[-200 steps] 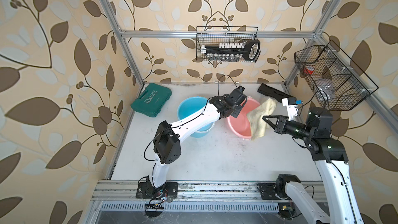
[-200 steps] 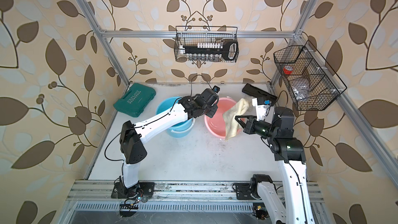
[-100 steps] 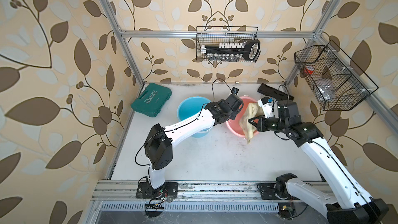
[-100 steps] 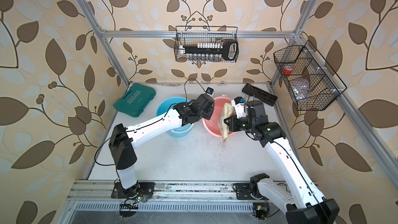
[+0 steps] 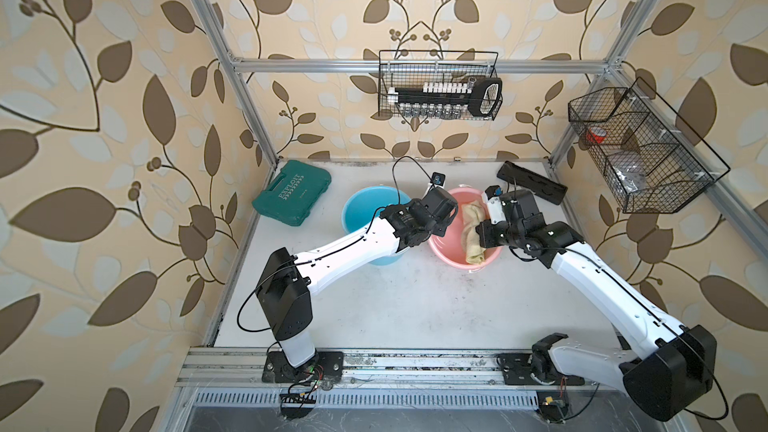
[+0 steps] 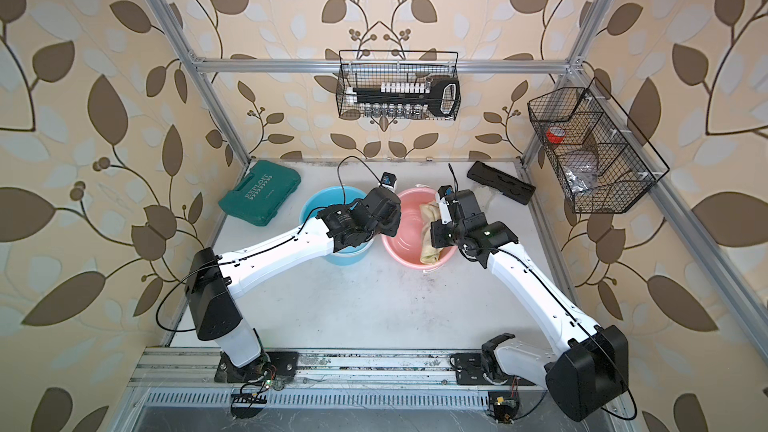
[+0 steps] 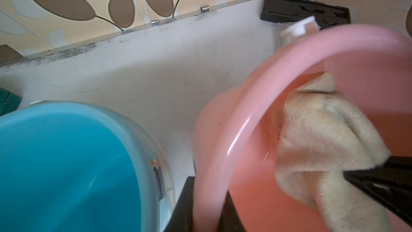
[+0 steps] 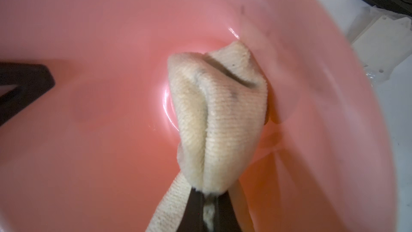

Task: Wipe the inside of the bucket with a cloth
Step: Wipe the dirt from the inside of the bucket.

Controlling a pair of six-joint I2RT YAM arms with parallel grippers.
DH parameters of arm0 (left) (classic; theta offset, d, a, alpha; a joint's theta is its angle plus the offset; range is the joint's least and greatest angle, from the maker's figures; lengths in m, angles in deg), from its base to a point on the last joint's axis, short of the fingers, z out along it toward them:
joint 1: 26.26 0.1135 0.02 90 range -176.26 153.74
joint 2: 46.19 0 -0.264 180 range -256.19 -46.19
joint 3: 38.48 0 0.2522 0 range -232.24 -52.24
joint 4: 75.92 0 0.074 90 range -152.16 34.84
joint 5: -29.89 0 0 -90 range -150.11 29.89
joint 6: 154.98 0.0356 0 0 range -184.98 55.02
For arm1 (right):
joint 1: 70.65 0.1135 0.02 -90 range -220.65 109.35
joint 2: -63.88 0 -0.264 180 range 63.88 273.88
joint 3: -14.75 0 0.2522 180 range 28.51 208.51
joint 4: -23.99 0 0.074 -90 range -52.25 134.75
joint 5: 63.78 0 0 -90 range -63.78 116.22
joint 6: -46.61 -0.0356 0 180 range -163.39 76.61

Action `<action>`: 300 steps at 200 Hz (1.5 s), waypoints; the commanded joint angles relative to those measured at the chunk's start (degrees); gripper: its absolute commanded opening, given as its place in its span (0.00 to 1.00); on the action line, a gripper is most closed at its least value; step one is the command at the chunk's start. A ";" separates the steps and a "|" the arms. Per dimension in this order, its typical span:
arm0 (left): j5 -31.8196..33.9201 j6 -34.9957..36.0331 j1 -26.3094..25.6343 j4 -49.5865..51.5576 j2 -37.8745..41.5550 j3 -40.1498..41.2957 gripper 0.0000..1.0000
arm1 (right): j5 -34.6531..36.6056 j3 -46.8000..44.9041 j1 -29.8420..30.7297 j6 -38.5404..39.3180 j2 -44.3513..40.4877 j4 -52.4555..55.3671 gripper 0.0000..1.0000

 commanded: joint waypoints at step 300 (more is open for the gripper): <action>-18.95 -7.19 4.46 1.51 -2.11 -2.04 0.00 | 19.27 10.29 6.76 -2.47 24.83 6.74 0.00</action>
